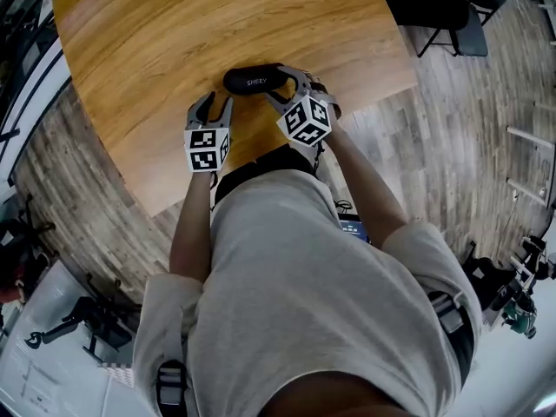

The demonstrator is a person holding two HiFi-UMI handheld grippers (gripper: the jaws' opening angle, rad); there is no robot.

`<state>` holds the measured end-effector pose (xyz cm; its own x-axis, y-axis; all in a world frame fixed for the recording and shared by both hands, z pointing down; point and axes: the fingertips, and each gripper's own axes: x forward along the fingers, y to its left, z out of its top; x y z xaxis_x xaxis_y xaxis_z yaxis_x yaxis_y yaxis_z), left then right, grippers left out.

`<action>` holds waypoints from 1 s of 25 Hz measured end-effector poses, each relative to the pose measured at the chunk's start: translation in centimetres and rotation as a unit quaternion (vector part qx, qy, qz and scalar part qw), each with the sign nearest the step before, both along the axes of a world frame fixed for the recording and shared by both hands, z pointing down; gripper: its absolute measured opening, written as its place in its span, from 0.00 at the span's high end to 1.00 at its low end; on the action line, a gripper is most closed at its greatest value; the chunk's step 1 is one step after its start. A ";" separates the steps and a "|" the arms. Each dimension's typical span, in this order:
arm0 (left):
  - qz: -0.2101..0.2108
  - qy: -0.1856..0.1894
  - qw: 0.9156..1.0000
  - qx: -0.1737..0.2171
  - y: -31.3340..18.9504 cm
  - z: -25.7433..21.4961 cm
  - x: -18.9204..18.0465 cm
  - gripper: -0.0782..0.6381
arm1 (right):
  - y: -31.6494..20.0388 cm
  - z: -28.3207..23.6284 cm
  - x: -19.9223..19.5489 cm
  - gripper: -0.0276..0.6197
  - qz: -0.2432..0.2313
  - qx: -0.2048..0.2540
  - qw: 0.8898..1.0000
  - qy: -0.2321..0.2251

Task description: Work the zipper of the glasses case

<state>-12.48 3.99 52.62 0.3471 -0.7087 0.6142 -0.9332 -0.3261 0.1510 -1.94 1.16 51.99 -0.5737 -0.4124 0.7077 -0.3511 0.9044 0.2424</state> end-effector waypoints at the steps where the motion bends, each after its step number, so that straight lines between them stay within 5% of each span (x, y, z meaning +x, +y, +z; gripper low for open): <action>1: -0.004 -0.003 1.000 0.010 0.3 -0.7 0.0 0.68 | 0.6 -0.6 -0.1 0.58 0.015 -0.004 1.000 -0.014; 7: -0.031 -0.010 0.998 0.052 2.4 -3.9 -0.1 0.83 | 4.1 -4.5 -1.0 0.59 0.124 -0.024 0.984 -0.127; 10: -0.041 -0.010 0.996 0.076 3.9 -6.7 -0.2 0.85 | 5.1 -7.4 0.0 0.87 0.212 -0.019 0.957 -0.197; 12: -0.043 -0.007 0.995 0.094 5.0 -9.0 -0.4 0.85 | 5.9 -9.4 0.5 0.90 0.249 -0.005 0.942 -0.226; 25: -0.038 -0.005 0.969 0.243 8.4 -23.1 -1.4 0.86 | 9.1 -24.1 2.1 0.91 0.294 0.178 0.899 -0.272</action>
<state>-13.90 12.35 29.48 0.2781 -0.9384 0.2052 -0.9579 -0.2867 -0.0127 0.17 10.26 27.93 -0.4031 -0.9026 0.1510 -0.8974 0.4222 0.1278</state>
